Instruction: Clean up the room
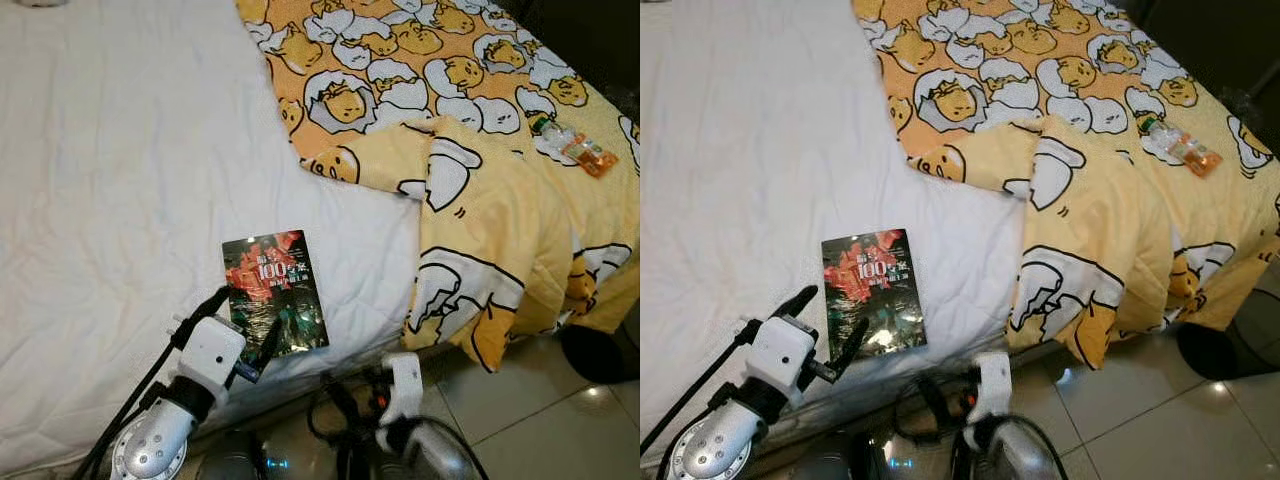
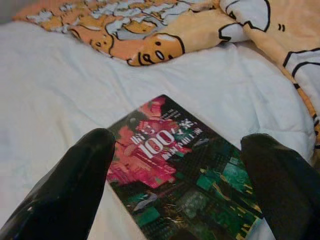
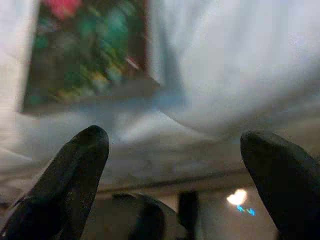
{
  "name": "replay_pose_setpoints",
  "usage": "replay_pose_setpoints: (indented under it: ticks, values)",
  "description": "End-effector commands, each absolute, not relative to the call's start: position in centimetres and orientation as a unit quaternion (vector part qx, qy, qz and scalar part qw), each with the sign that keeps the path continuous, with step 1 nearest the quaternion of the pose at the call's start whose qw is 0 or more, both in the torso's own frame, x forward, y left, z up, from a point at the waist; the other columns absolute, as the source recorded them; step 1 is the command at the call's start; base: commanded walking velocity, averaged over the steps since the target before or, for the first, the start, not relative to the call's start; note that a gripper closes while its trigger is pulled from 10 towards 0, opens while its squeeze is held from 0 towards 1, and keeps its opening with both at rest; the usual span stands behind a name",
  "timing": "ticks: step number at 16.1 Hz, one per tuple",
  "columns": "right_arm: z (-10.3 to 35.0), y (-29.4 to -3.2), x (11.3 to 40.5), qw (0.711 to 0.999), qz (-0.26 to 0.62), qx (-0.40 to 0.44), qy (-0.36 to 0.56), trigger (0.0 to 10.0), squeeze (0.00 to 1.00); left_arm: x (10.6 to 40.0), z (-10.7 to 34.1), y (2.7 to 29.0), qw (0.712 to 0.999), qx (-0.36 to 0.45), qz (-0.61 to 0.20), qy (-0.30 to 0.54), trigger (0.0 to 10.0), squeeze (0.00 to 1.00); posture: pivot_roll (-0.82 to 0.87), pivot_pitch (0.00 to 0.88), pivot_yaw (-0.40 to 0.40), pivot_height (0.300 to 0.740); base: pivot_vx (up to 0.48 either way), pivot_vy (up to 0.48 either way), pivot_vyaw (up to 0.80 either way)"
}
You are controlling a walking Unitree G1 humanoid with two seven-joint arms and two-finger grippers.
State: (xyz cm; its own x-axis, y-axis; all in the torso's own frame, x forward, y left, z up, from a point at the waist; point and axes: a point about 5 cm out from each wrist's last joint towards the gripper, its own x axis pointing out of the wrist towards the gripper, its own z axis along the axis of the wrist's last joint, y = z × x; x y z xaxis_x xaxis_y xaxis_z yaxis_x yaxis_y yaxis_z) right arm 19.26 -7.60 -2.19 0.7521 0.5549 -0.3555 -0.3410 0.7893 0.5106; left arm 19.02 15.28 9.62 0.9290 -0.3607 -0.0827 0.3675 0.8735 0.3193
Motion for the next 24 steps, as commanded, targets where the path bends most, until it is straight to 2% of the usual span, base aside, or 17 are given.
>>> replay_pose_setpoints:
  ticks: [1,4,6,20,23,24]
  values:
    - [-0.4,-0.8,18.5,0.876,0.275,0.315,0.241,10.0,0.00,18.8,9.5,15.2,0.965,0.175,-0.195,0.011,10.0,0.00,0.25,0.182,-0.085,0.740,0.000,0.000,0.00]
    - [0.0,-0.1,20.3,0.879,0.281,0.304,0.236,10.0,0.00,19.0,9.9,15.3,0.958,0.210,-0.193,-0.012,10.0,0.00,0.26,0.182,-0.081,0.740,0.000,0.000,0.00]
    - [-0.1,0.3,21.1,0.872,0.279,0.316,0.250,10.0,0.00,18.7,9.9,15.3,0.955,0.223,-0.197,-0.016,10.0,0.00,0.27,0.183,-0.078,0.740,0.000,0.000,0.00]
    - [0.7,4.6,22.3,0.849,0.336,0.304,0.270,10.0,0.00,18.4,10.2,16.0,0.946,0.265,-0.187,-0.031,10.0,0.00,0.33,0.179,-0.097,0.740,0.000,0.000,0.00]
    - [1.4,5.0,22.9,0.850,0.341,0.308,0.259,10.0,0.00,18.4,10.2,16.0,0.946,0.265,-0.184,-0.033,10.0,0.00,0.32,0.175,-0.104,0.740,0.000,0.000,0.00]
    - [1.8,4.6,23.3,0.862,0.350,0.282,0.235,10.0,0.00,18.8,9.7,15.9,0.963,0.209,-0.171,-0.004,10.0,0.00,0.32,0.172,-0.106,0.740,0.000,0.000,0.00]
